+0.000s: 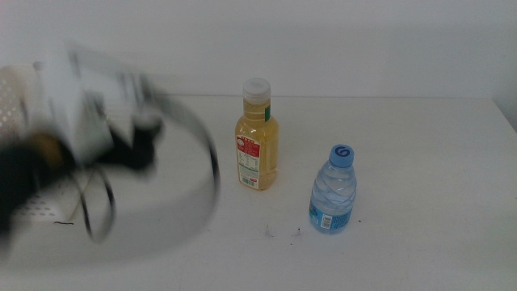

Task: Use arms to grab the bottles and put them into the dustbin to the left of the table.

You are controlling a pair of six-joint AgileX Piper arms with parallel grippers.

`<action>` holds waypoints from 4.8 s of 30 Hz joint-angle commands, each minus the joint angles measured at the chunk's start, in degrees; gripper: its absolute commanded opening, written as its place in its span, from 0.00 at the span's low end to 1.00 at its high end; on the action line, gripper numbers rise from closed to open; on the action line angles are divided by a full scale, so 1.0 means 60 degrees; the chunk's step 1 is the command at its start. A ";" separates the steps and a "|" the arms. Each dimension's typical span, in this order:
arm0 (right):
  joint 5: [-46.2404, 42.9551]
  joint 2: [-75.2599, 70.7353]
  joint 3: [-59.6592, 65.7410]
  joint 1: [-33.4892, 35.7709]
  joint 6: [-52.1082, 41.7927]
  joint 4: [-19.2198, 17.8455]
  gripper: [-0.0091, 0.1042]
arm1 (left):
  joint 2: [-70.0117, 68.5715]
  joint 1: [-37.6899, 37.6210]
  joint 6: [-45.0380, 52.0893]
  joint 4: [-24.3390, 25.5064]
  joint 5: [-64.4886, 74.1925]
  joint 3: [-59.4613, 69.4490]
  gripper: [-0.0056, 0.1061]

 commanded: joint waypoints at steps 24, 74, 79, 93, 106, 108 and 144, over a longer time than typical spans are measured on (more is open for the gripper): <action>-0.0057 -0.0045 0.0033 -0.0071 -0.0035 -0.0015 0.89 | 0.4145 -0.2023 -0.3365 0.2264 -0.9750 0.3272 0.89; -0.0057 -0.0045 0.0033 -0.0071 -0.0035 -0.0015 0.89 | 0.5794 -0.1086 -0.6740 0.4510 -0.5717 -0.1401 0.03; -0.0057 -0.0045 0.0033 -0.0071 -0.0035 -0.0015 0.89 | 0.3140 -0.1024 -0.6839 0.4921 0.0732 -0.2924 0.04; -0.0057 -0.0045 0.0033 -0.0071 -0.0035 -0.0015 0.89 | 0.4350 0.2921 -0.0615 0.0784 1.0361 -0.9512 0.04; -0.0057 -0.0045 0.0033 -0.0071 -0.0035 -0.0015 0.89 | 0.7650 0.5373 0.0874 -0.0057 1.2017 -1.2001 0.04; -0.0057 -0.0045 0.0033 -0.0071 -0.0035 -0.0015 0.89 | 0.7902 0.5373 0.0924 -0.0011 1.2017 -1.2001 0.04; -0.0057 -0.0045 0.0033 -0.0071 -0.0035 -0.0015 0.89 | 0.4029 0.3546 0.1713 -0.1824 1.0465 -0.9104 0.89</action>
